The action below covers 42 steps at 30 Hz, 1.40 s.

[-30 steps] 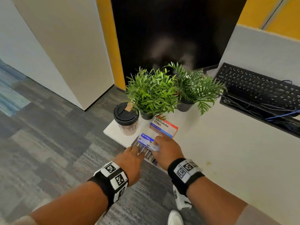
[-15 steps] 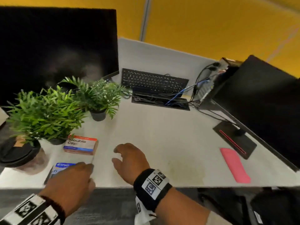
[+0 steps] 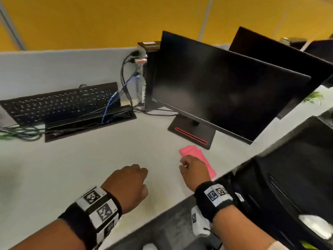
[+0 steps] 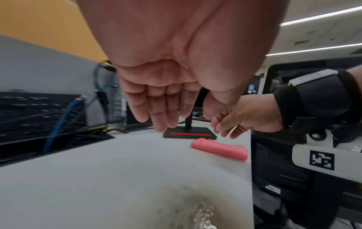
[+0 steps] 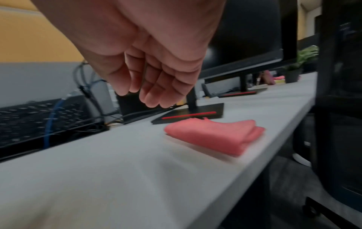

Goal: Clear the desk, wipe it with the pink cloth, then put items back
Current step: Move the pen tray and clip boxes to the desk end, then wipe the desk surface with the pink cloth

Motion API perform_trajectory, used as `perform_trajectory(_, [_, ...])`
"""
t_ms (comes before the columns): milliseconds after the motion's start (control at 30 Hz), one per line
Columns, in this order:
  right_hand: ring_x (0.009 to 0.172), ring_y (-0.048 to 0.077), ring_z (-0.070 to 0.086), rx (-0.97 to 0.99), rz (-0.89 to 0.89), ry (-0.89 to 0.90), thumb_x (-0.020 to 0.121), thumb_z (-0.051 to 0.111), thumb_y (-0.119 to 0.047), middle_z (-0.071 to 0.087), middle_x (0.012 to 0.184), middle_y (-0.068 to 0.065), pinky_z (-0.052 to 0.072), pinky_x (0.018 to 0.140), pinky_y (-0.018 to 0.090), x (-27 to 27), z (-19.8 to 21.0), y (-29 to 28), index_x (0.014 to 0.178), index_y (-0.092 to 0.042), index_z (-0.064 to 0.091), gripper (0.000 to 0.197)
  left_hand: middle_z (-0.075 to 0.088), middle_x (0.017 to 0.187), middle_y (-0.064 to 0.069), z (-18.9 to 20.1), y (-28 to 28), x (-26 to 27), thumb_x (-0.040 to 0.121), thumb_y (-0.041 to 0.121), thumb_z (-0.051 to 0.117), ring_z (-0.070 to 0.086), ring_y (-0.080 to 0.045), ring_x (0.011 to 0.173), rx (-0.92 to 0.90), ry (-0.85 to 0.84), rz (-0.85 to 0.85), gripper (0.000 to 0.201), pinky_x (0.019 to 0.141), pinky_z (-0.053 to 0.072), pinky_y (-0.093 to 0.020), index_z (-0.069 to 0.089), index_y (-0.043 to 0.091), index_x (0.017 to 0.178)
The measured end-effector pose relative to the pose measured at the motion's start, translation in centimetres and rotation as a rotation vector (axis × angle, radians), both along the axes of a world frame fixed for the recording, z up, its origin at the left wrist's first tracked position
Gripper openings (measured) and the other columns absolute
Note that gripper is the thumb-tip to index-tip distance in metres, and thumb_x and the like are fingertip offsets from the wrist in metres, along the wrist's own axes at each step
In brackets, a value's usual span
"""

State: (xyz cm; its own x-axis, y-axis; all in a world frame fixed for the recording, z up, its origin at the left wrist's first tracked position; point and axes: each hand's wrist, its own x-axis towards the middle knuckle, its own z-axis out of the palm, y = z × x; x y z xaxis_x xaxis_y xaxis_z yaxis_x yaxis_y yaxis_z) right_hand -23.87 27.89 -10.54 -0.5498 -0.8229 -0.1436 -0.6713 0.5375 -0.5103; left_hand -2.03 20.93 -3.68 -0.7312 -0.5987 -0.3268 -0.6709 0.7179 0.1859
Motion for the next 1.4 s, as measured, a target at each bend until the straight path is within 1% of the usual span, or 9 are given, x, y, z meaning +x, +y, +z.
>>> perform_trajectory(133, [0.079, 0.022, 0.049, 0.075, -0.105, -0.024, 0.086, 0.056, -0.017, 0.059, 0.087, 0.001, 0.033, 0.069, 0.023, -4.9, -2.5, 0.7, 0.088, -0.021, 0.062, 0.007, 0.052, 0.129, -0.005, -2.2, -0.9, -8.9, 0.093, 0.035, 0.042, 0.052, -0.027, 0.119, 0.072, -0.041, -0.126, 0.043, 0.099, 0.045, -0.039, 0.047, 0.016, 0.132])
perform_trajectory(333, [0.103, 0.032, 0.055, 0.21, -0.274, 0.018, 0.08, 0.052, -0.024, 0.056, 0.107, 0.009, 0.052, 0.085, 0.043, -9.5, -4.9, 1.1, 0.109, -0.016, 0.058, 0.03, 0.052, 0.124, -0.006, -6.1, -3.4, -18.1, 0.093, 0.038, 0.044, 0.053, -0.028, 0.118, 0.148, -0.048, -0.101, 0.045, 0.094, 0.044, -0.037, 0.045, 0.018, 0.133])
perform_trajectory(533, [0.09, 0.03, 0.063, 0.263, -0.441, -0.208, 0.074, 0.06, -0.032, 0.063, 0.094, 0.005, 0.054, 0.079, 0.039, -10.9, -6.2, 1.4, 0.093, -0.017, 0.05, 0.027, 0.063, 0.118, -0.005, -8.9, -4.0, -20.8, 0.091, 0.036, 0.051, 0.059, -0.026, 0.11, 0.268, -0.044, -0.019, 0.038, 0.092, 0.049, -0.035, 0.054, 0.019, 0.124])
perform_trajectory(733, [0.059, 0.016, 0.047, -0.25, -0.461, -0.365, 0.071, 0.074, -0.016, 0.049, 0.067, -0.004, 0.043, 0.055, 0.035, -8.3, -3.3, 0.7, 0.063, -0.017, 0.043, 0.032, 0.07, 0.088, -0.006, -8.1, -2.4, -21.9, 0.086, 0.037, 0.052, 0.066, -0.019, 0.076, 1.111, 0.366, 0.561, 0.033, 0.081, 0.055, -0.037, 0.067, 0.01, 0.096])
perform_trajectory(933, [0.088, 0.009, 0.063, -0.434, -0.299, -0.569, 0.065, 0.083, -0.026, 0.063, 0.097, -0.006, 0.054, 0.073, 0.023, -7.0, -2.1, 0.9, 0.09, -0.025, 0.062, 0.033, 0.074, 0.097, -0.016, -6.6, -3.6, -21.1, 0.096, 0.018, 0.051, 0.07, -0.023, 0.08, 1.282, 0.581, 0.764, 0.024, 0.064, 0.057, -0.027, 0.065, 0.005, 0.111])
perform_trajectory(1067, [0.098, 0.03, 0.067, -0.588, -0.552, -1.021, 0.078, 0.071, -0.041, 0.069, 0.105, 0.013, 0.057, 0.078, 0.04, -7.5, -2.1, 0.5, 0.104, -0.013, 0.065, 0.039, 0.071, 0.11, -0.018, -6.6, -4.6, -19.3, 0.098, 0.014, 0.05, 0.063, -0.026, 0.095, 1.336, 0.593, 0.672, 0.024, 0.086, 0.052, -0.039, 0.064, 0.009, 0.116])
perform_trajectory(1167, [0.105, 0.041, 0.064, -0.545, -0.501, -1.443, 0.095, 0.052, -0.034, 0.066, 0.116, 0.025, 0.053, 0.088, 0.056, -7.8, -1.7, -0.2, 0.12, -0.005, 0.062, 0.039, 0.068, 0.119, -0.018, -6.4, -5.0, -18.4, 0.09, 0.009, 0.053, 0.064, -0.031, 0.106, 1.391, 0.589, 0.59, 0.031, 0.1, 0.046, -0.049, 0.062, 0.012, 0.12])
perform_trajectory(1300, [0.108, 0.043, 0.063, -0.551, -0.453, -1.31, 0.093, 0.056, -0.012, 0.066, 0.116, 0.026, 0.049, 0.094, 0.058, -8.7, -1.8, -1.5, 0.118, -0.004, 0.063, 0.027, 0.067, 0.122, -0.015, -5.5, -5.8, -17.7, 0.083, 0.032, 0.056, 0.062, -0.034, 0.117, 1.53, 0.637, 0.673, 0.044, 0.097, 0.052, -0.051, 0.06, 0.016, 0.124])
perform_trajectory(1400, [0.098, 0.04, 0.066, -0.53, -0.448, -1.267, 0.096, 0.053, -0.014, 0.068, 0.113, 0.024, 0.055, 0.077, 0.051, -8.5, -1.2, -2.7, 0.117, -0.009, 0.063, 0.024, 0.068, 0.118, -0.015, -4.5, -6.5, -17.2, 0.088, 0.011, 0.059, 0.067, -0.03, 0.105, 1.546, 0.764, 0.624, 0.035, 0.082, 0.058, -0.041, 0.06, 0.011, 0.123])
